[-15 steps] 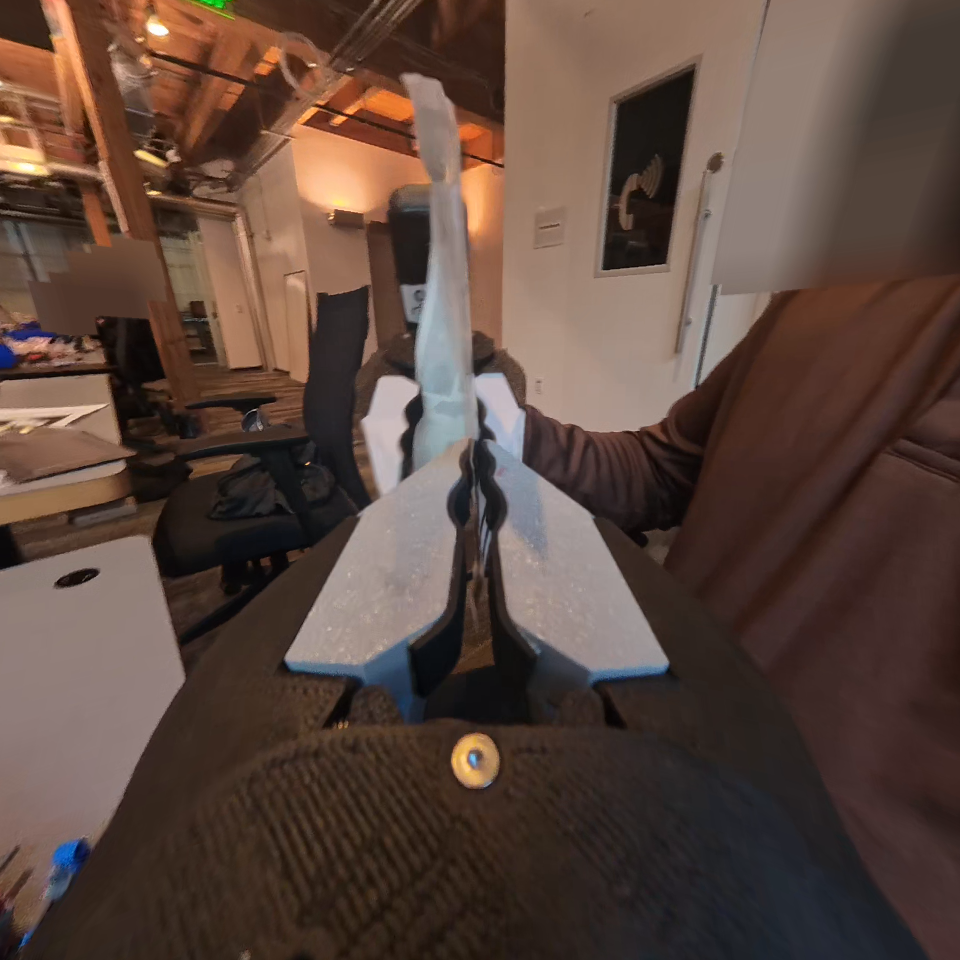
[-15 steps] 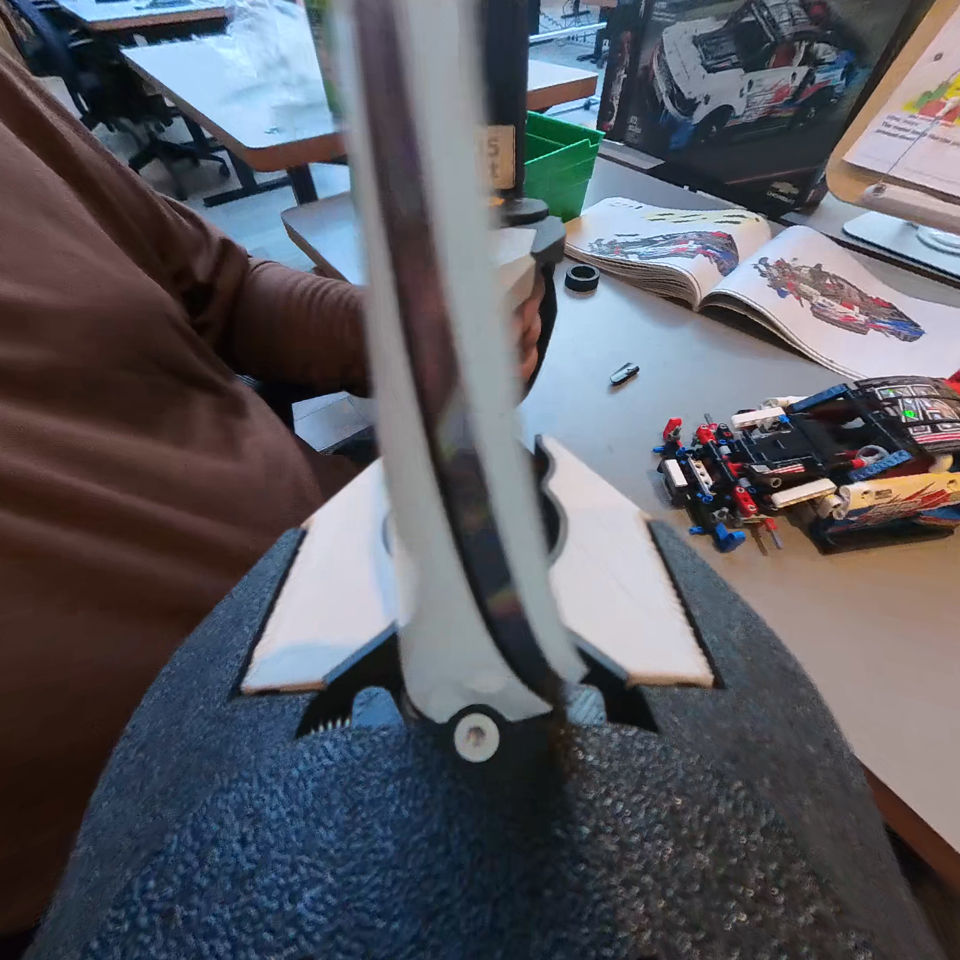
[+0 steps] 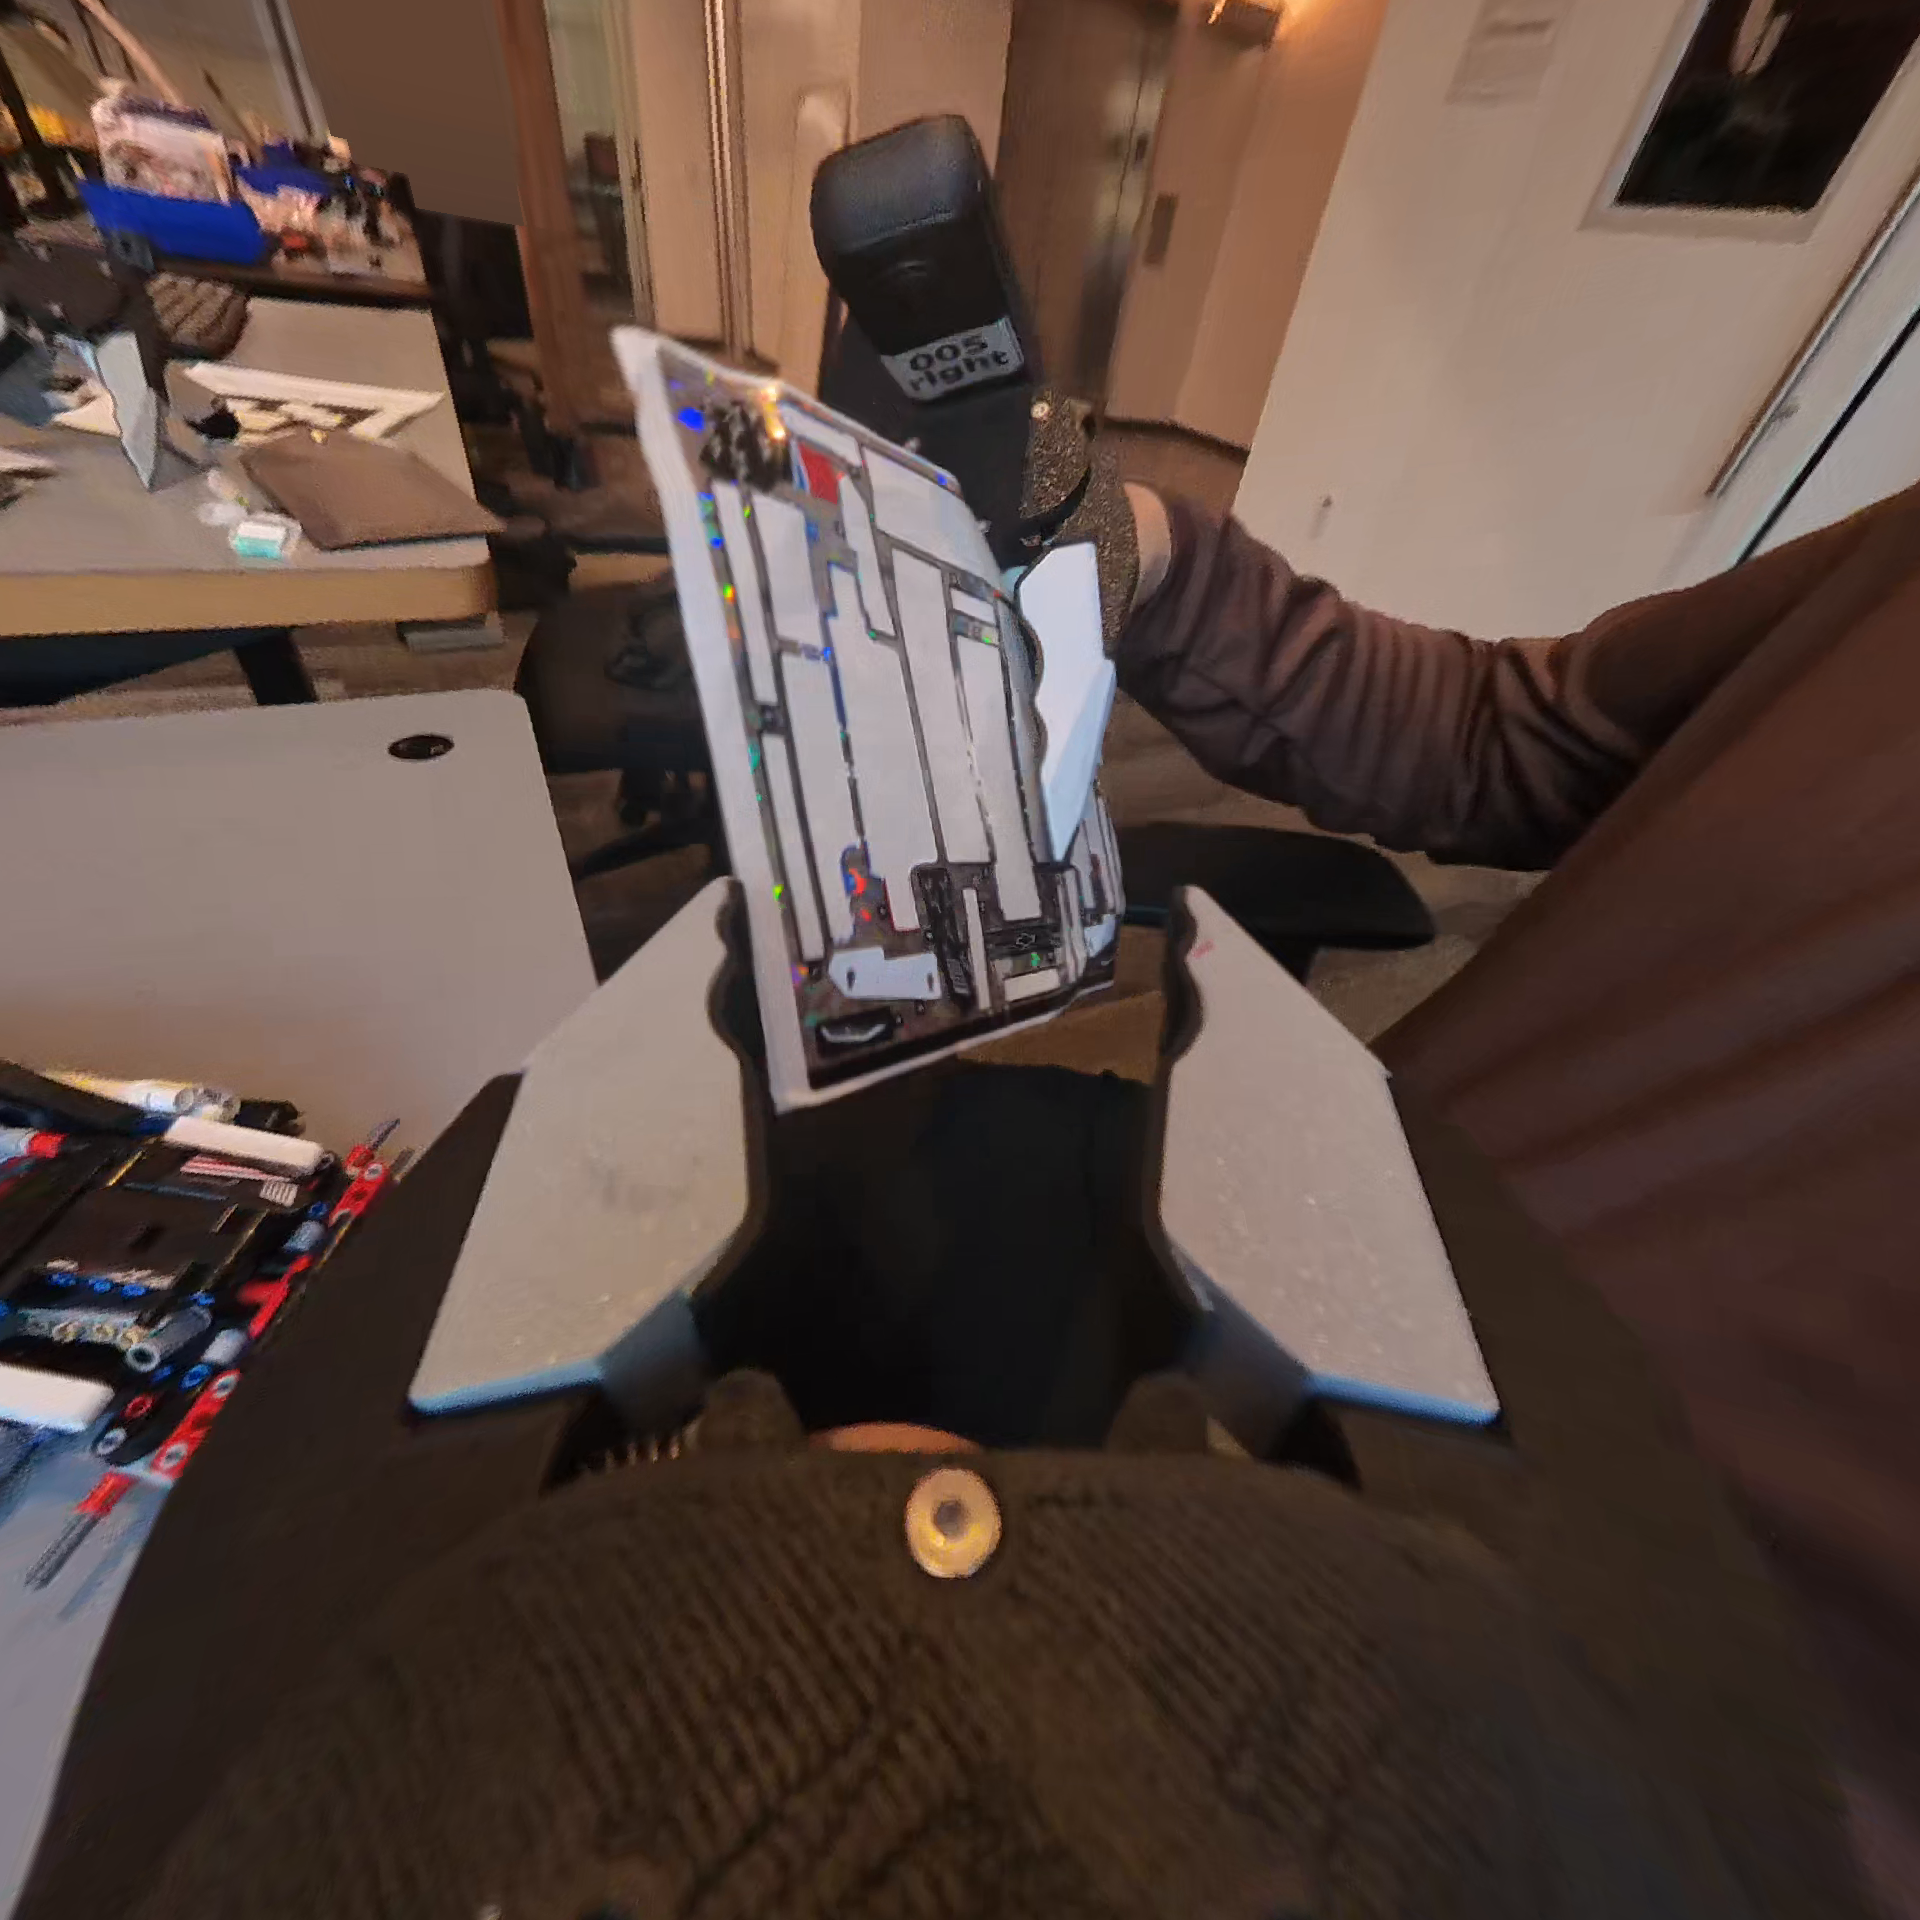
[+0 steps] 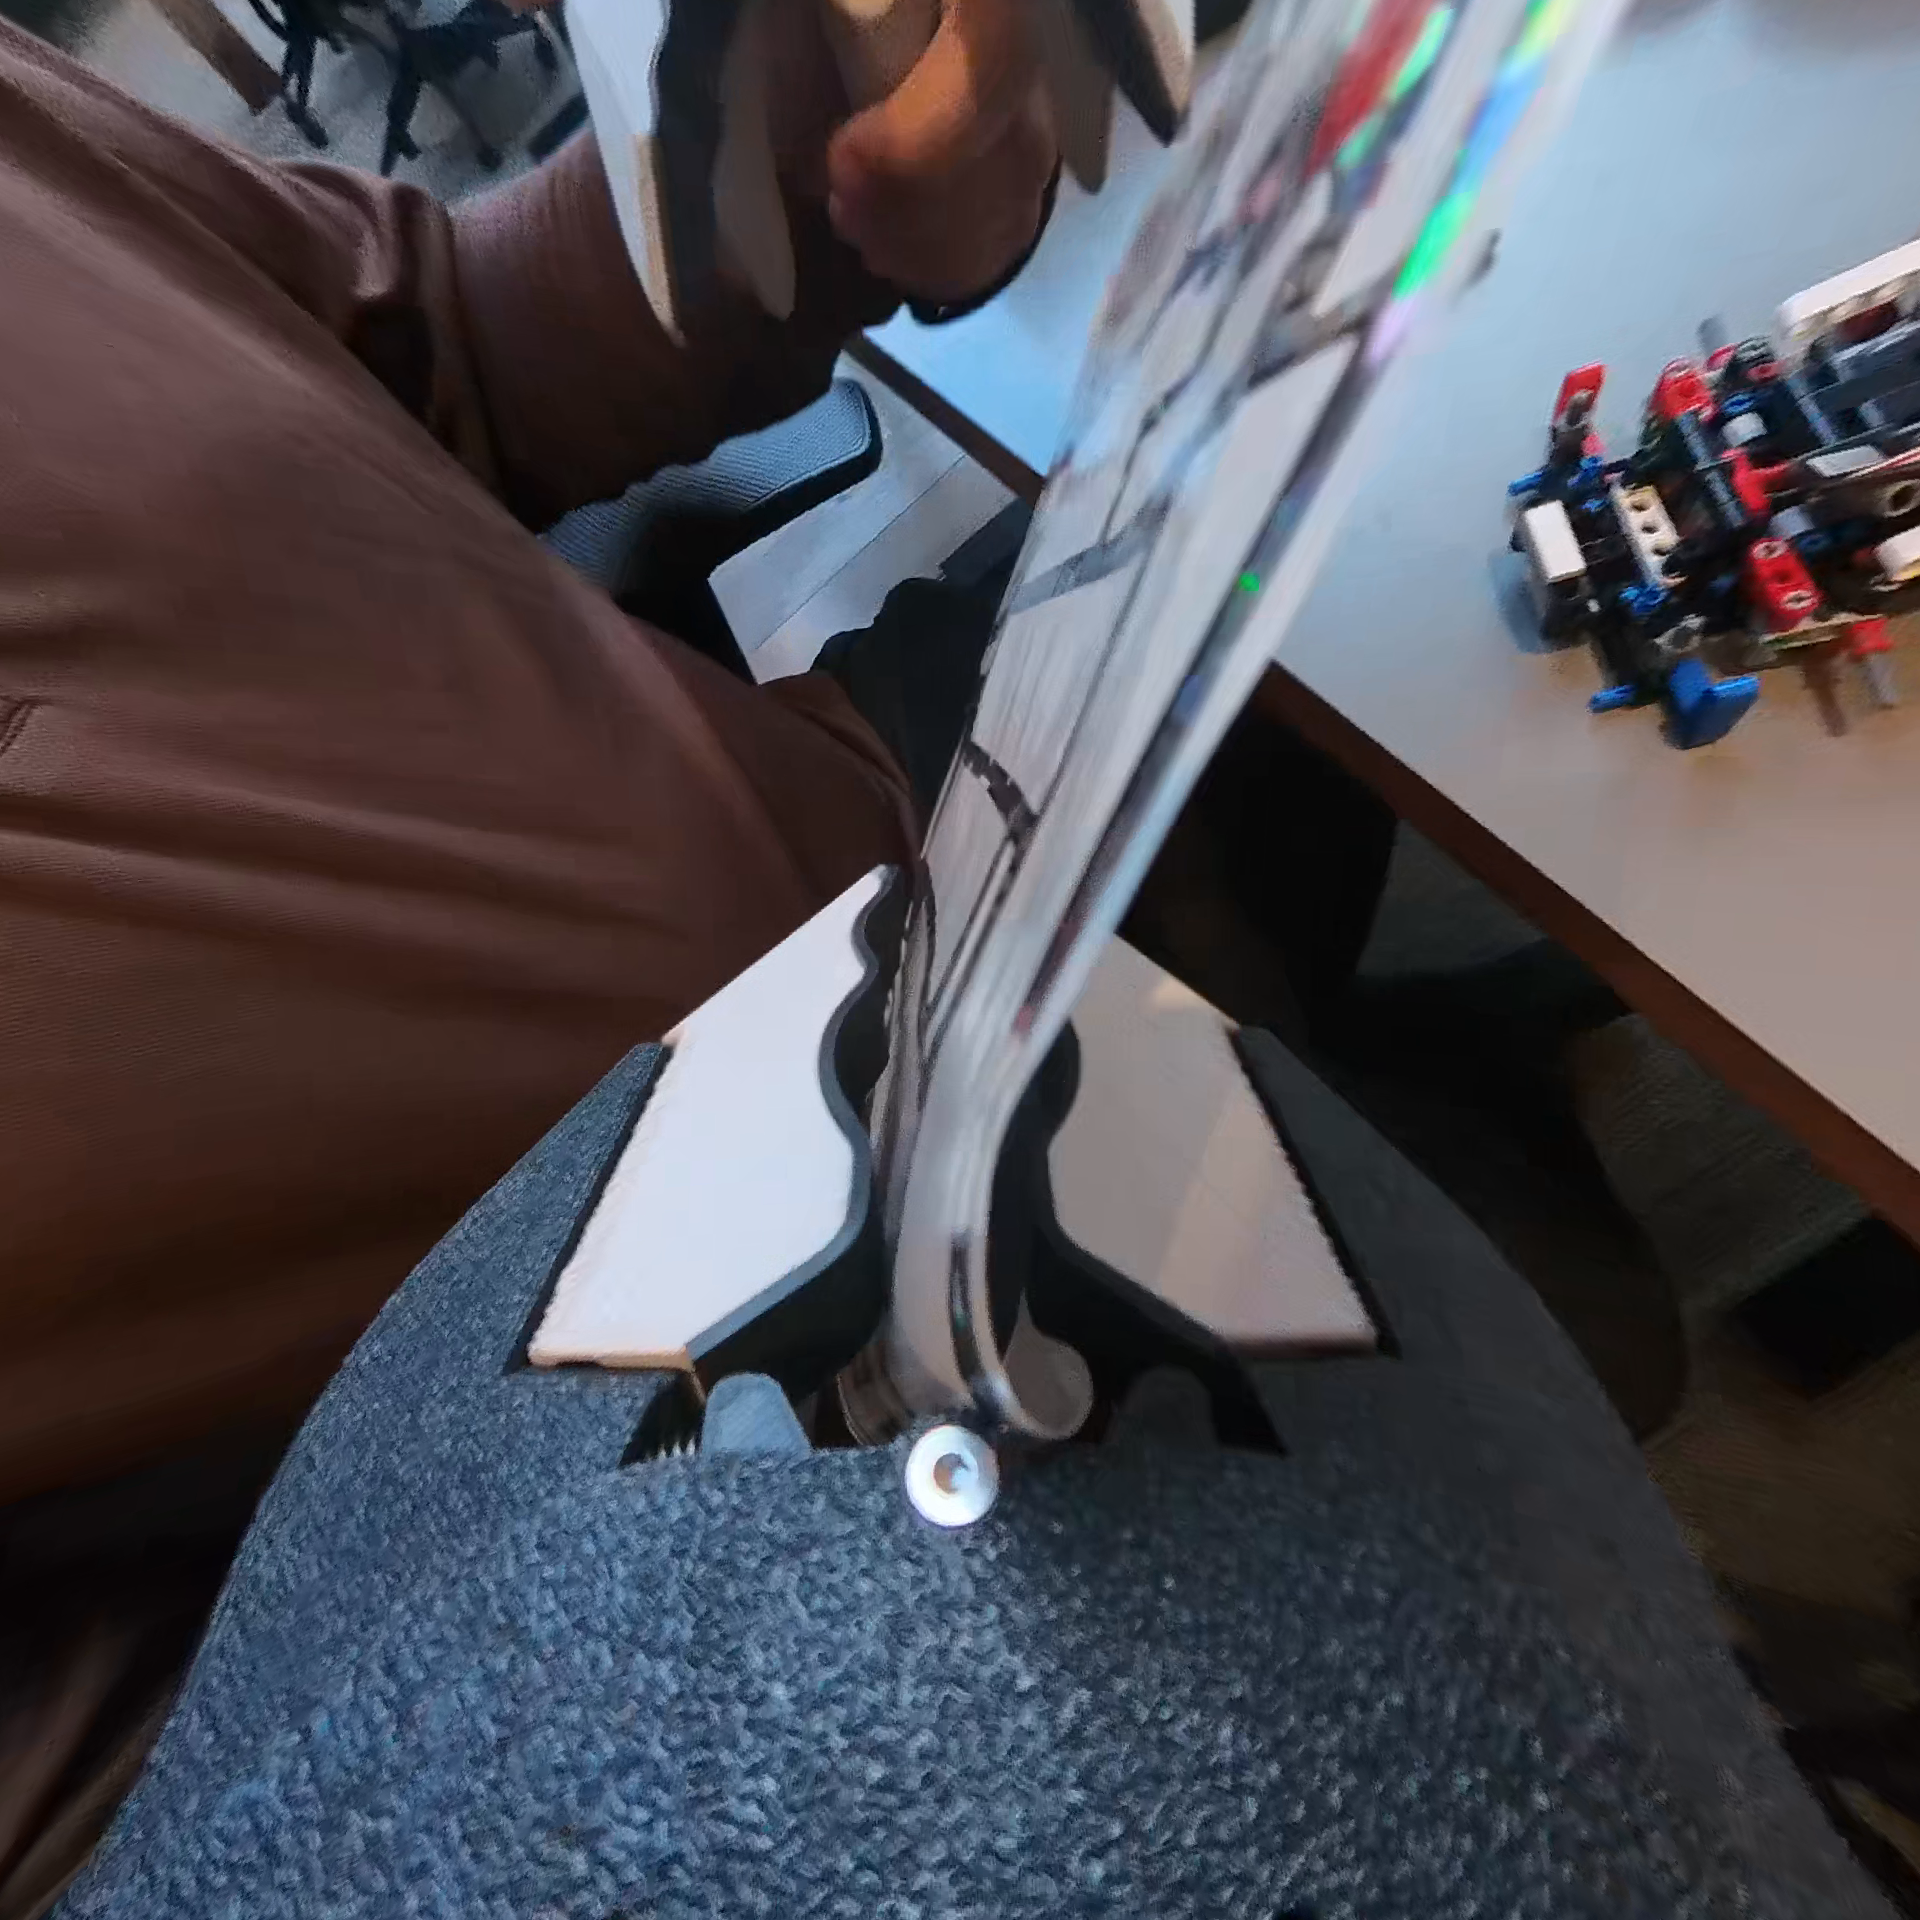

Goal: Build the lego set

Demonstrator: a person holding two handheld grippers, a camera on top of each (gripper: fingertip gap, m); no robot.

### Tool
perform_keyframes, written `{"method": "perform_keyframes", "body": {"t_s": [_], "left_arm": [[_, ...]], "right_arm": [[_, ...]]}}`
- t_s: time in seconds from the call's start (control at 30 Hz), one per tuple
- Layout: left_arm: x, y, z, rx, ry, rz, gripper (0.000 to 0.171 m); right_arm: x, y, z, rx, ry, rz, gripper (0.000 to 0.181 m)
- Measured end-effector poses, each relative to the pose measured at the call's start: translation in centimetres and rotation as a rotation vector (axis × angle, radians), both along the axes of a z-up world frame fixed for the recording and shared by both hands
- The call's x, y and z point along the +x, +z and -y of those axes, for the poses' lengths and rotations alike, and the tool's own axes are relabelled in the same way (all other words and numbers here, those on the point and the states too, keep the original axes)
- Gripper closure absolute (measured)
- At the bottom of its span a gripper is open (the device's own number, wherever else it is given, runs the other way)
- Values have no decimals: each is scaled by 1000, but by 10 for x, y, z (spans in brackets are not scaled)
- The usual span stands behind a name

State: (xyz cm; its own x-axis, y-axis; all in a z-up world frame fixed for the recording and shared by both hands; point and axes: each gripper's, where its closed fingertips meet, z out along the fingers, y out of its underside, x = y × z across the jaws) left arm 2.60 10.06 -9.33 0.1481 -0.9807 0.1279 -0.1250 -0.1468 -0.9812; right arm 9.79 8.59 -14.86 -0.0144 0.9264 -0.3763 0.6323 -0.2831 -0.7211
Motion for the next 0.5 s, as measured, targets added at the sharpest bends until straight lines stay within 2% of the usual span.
{"method": "perform_keyframes", "body": {"t_s": [0.07,0.17,0.2,0.23,0.27,0.3,0.37,0.43,0.5], "left_arm": [[4,-4,2,-49,-39,-50,103],[15,-16,9,-146,-104,-101,140],[17,-23,6,-172,-95,-118,145],[18,-31,-2,-189,-58,-147,137],[16,-39,-14,-200,6,-181,121],[12,-45,-22,-207,46,-193,116],[10,-43,-23,-240,22,-141,116],[9,-48,-26,-301,10,-133,106],[12,-56,-27,-348,-17,-132,103]], "right_arm": [[-3,-4,1,-26,19,11,162],[-7,-9,4,-62,49,23,163],[-7,-10,8,-71,77,20,173],[-7,-11,12,-68,103,15,178],[-6,-12,13,-58,113,14,179],[-5,-12,14,-53,116,15,178],[-1,-11,18,-63,131,10,178],[4,-10,23,-62,153,6,178],[8,-9,28,-56,178,6,177]]}}
